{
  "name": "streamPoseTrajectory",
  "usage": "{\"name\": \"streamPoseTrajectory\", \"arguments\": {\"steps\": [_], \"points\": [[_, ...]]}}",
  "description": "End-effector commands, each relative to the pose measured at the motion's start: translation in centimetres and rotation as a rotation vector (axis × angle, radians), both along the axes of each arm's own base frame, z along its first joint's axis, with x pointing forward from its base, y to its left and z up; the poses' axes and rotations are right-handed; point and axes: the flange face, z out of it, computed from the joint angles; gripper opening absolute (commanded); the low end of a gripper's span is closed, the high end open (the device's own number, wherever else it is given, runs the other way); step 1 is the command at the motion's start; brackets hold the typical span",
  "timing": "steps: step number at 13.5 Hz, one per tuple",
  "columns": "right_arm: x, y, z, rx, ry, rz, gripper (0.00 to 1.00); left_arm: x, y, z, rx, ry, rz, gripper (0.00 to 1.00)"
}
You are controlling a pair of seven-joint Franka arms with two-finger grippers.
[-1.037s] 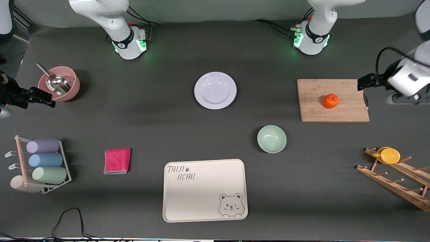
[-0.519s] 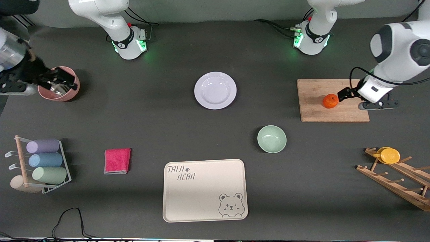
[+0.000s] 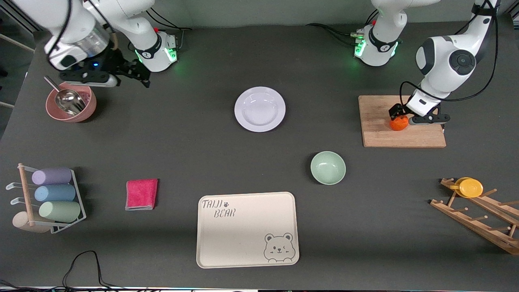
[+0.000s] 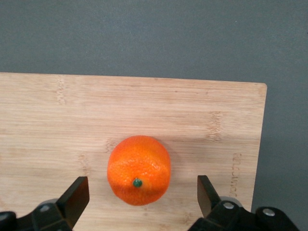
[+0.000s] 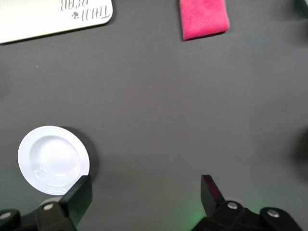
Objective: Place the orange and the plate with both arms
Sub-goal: 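Reach the left gripper to the orange on the cutting board, then grasp the orange with the left gripper while the right gripper reaches the plate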
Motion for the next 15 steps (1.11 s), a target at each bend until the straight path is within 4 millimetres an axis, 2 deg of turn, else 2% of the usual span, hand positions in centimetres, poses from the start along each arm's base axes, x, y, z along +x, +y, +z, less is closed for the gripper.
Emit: {"name": "streamPoseTrajectory", "arguments": {"steps": [1, 3, 7, 10, 11, 15], "points": [[-2.6, 1.7, -1.3, -0.004, -0.01, 0.004, 1.0, -0.6, 0.9, -1.3, 0.001, -0.003, -0.001, 1.0], [-2.9, 2.0, -1.8, 0.001, -0.002, 0.022, 1.0, -0.7, 0.9, -2.2, 0.0, 0.001, -0.004, 1.0], [-3.6, 2.7, -3.7, 0.159, 0.074, 0.081, 1.0, -1.1, 1.2, -3.9, -0.002, 0.016, 0.006, 1.0], [-3.9, 2.6, -7.1, 0.322, 0.098, 0.161, 1.0, -1.3, 1.3, -4.5, -0.003, 0.024, 0.006, 0.99], [-4.0, 2.7, -8.5, 0.377, 0.09, 0.172, 1.0, -1.3, 1.2, -4.5, -0.003, 0.026, 0.005, 0.92], [-4.8, 1.3, -16.5, 0.638, 0.052, 0.177, 1.0, -1.5, 1.2, -5.0, -0.005, 0.038, 0.006, 0.13]]}}
